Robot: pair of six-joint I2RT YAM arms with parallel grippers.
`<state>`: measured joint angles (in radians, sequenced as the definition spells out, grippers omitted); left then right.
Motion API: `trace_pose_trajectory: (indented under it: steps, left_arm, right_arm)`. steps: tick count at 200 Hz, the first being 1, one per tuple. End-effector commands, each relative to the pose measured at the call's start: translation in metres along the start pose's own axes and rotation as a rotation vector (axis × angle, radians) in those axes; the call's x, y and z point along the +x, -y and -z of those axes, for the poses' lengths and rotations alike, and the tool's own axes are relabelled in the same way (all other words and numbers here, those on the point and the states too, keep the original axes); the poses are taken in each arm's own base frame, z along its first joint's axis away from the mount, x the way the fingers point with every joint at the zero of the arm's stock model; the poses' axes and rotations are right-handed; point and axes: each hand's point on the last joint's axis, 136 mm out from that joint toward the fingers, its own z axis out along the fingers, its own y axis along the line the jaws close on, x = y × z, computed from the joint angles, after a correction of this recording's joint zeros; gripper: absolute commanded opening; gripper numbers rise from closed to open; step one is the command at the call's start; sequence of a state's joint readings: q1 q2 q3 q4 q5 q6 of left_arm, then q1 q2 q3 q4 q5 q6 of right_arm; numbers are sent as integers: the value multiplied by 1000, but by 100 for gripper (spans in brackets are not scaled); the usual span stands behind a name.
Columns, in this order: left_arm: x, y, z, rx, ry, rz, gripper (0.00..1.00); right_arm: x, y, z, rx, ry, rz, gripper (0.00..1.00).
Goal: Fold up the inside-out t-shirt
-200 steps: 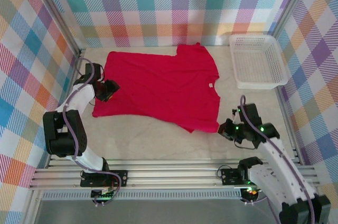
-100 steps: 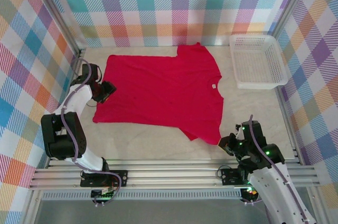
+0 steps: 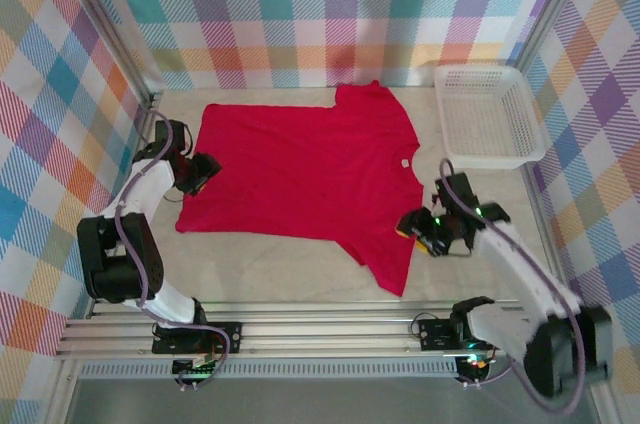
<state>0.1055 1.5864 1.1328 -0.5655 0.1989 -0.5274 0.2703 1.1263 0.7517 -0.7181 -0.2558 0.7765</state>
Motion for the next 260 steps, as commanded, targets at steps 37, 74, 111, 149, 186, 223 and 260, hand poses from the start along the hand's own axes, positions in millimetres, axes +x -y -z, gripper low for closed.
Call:
trace_pose_trajectory:
  steps: [37,74,111,149,186,223,260]
  left_arm:
    - [-33,-23,-87,-107,-76,99,51]
    - [-66,-20,-119,-151,-88,93,53]
    - [-84,-13,-131,-161,-94,56,53]
    - [-95,3,-106,-122,-50,35,53]
    - [-98,16,-32,-82,82,11,60]
    - [-45,3,-6,-1,69,54,61]
    - [5,-38,-38,-35,-28,105,62]
  right_arm:
    - [-144,-54,-86,96,99,112,54]
    - [-203,-28,-128,175,68,40,54]
    - [-250,-31,-140,202,66,44,53]
    - [-272,-51,-131,171,74,70,53]
    - [-249,-94,-78,61,113,139,56]
    - [-173,-119,-71,-11,53,209,59]
    - [-107,-95,-91,-27,-43,177,59]
